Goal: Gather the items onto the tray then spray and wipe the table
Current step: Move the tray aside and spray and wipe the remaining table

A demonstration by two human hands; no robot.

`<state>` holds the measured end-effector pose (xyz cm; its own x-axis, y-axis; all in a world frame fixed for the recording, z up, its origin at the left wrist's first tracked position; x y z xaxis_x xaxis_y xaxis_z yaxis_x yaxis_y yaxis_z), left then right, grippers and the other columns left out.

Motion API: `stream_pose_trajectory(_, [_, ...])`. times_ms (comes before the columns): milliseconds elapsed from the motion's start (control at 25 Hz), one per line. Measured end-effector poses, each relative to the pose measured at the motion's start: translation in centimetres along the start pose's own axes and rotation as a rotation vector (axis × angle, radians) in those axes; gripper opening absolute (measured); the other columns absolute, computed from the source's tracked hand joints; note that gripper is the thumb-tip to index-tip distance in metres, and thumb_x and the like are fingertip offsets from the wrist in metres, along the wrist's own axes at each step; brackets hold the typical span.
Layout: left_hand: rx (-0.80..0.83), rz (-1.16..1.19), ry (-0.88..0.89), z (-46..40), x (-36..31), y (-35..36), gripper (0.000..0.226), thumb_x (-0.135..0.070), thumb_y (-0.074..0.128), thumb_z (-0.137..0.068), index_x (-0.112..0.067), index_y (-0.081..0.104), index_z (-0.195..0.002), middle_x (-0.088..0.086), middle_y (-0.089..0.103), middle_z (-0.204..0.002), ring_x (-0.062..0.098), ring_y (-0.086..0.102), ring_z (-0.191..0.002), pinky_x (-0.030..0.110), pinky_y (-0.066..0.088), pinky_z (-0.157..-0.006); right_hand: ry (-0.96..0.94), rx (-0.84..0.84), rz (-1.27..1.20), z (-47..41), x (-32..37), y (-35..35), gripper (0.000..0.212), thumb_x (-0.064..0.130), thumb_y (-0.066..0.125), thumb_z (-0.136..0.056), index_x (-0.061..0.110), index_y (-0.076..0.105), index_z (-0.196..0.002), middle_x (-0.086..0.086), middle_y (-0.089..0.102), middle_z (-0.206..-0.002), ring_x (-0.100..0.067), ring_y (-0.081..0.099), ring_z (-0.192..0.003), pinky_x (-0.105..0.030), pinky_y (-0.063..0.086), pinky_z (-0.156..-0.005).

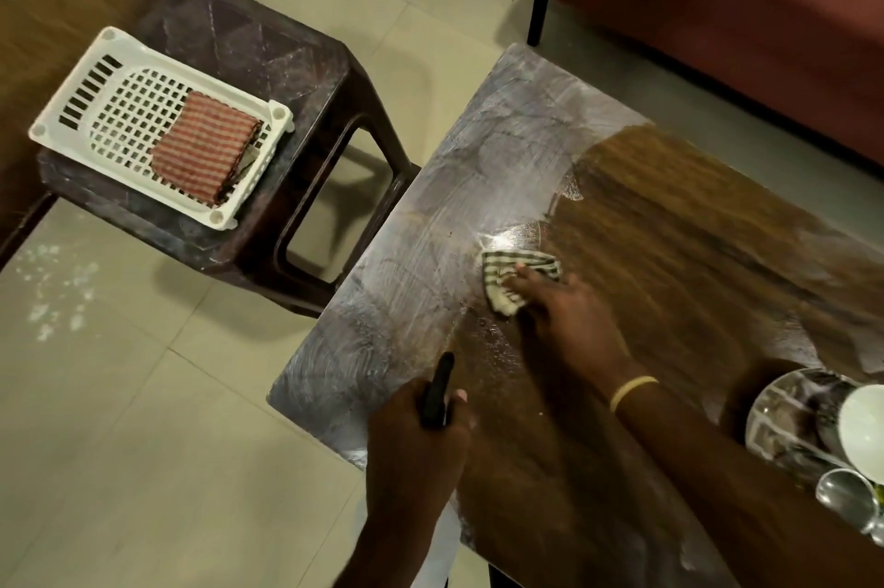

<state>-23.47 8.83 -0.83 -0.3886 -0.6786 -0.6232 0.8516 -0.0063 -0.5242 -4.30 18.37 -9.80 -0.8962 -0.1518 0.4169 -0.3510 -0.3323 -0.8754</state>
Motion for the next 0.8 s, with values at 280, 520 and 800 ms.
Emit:
stream_pose_trajectory(280, [-0.037,-0.021,-0.255,-1.3,2.1,-1.0,0.033,-0.03,0.071,-0.087,-0.015,0.06,-0.06,-0.003,0.056,-0.049,0.008,0.051,-0.042,0.022,0.038,-0.045,0.226,-0.205,-0.075,-4.4,-1.4,-0.9,0.043,0.014,0.062,-0.093,0.025,0.058,-0.134,-0.006,0.058,-0.137,-0.033,0.057,-0.107,-0.044,0.05,-0.091])
stream_pose_trajectory(520, [-0.064,-0.06,-0.184,-0.8,2.3,-2.2,0.021,-0.035,0.07,-0.088,-0.02,0.064,-0.074,-0.005,0.059,-0.056,0.007,0.056,-0.047,0.011,0.038,-0.042,-0.103,0.18,-0.028,8.2,3.7,2.5,0.061,0.012,0.061,-0.091,0.036,0.043,-0.144,0.006,0.036,-0.154,-0.023,0.055,-0.113,-0.034,0.053,-0.084])
stream_pose_trajectory(800, [-0.098,0.046,-0.393,-1.7,4.2,-3.2,0.026,-0.036,0.067,-0.089,-0.018,0.065,-0.071,0.003,0.064,-0.056,0.016,0.056,-0.046,0.023,0.041,-0.044,0.186,-0.159,0.011,-5.3,2.3,-0.7,0.039,0.011,0.054,-0.093,0.016,0.059,-0.132,-0.015,0.061,-0.129,-0.035,0.058,-0.107,-0.041,0.048,-0.09])
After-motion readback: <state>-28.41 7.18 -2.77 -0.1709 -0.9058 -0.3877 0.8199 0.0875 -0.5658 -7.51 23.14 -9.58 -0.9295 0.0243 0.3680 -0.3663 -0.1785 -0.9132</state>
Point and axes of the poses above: each hand's wrist, its own z-axis away from the middle knuckle, its own y-axis out of the palm, x = y × z, the point moved 1 cm from there along -z, towards the middle knuckle
